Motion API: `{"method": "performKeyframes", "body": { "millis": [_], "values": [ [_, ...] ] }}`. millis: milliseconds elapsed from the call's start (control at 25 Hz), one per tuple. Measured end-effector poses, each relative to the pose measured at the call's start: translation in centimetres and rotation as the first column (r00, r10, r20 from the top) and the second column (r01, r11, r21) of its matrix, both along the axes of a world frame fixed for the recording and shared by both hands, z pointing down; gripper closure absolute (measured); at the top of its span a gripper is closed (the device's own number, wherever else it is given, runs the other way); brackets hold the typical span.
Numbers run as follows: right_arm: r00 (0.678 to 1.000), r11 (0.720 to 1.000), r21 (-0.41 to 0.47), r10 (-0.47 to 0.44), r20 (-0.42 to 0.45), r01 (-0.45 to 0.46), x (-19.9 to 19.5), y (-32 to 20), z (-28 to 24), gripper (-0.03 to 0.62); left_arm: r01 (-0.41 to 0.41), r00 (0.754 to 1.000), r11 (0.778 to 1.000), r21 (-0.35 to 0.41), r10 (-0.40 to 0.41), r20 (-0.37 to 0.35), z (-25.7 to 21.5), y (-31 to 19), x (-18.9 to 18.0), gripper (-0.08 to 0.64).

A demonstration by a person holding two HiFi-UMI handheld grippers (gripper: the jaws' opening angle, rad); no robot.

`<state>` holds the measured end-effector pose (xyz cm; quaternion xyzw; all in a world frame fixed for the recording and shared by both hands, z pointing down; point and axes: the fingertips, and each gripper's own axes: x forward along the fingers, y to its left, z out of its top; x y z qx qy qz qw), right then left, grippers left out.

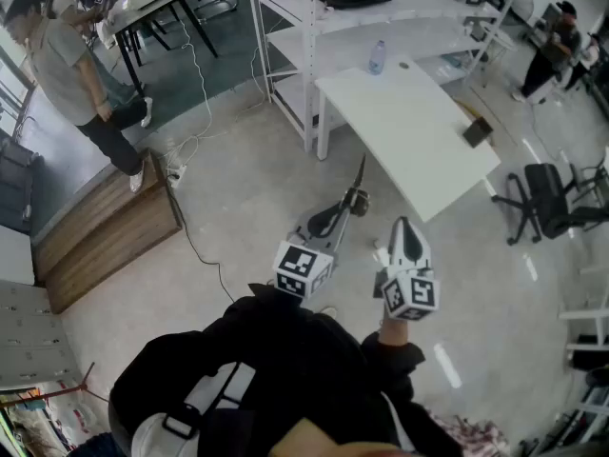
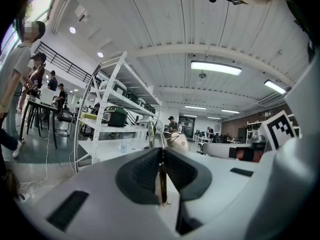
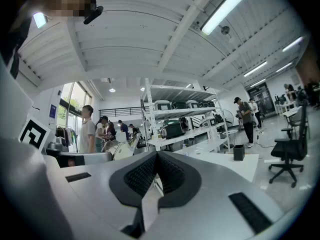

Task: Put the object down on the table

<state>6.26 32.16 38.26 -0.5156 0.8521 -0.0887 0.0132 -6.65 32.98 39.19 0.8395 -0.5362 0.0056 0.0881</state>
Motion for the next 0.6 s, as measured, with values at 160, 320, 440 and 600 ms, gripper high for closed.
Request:
{"method": "performKeyframes", "body": {
  "millis": [160, 320, 440, 600],
  "values": [
    [1.0, 1.0, 0.01, -0.009, 0.011, 0.009, 1.1, -0.7, -0.1, 0.601, 0.002, 1.0, 1.0, 0.0, -0.002, 0.006, -0.2, -0.5, 1.1, 0.531],
    [1.0, 0.999, 0.019, -0.029, 0.011, 0.028, 1.9, -1.0, -0.2, 0.601, 0.012, 1.0, 1.0, 0.005, -0.012, 0.013, -0.2, -0.7, 2.1, 0.531],
    [0.999, 0.999, 0.019, -0.04, 0.029, 0.04, 2.6, -1.5, -0.1, 0.601, 0.025, 1.0, 1.0, 0.011, -0.025, 0.015, -0.4, -1.0, 2.9, 0.531],
    [0.998, 0.998, 0.009, -0.055, 0.028, 0.055, 3.6, -1.7, 0.5, 0.601, 0.04, 0.999, 0.999, 0.017, -0.04, 0.026, 0.0, -1.1, 4.0, 0.531]
  ]
}}
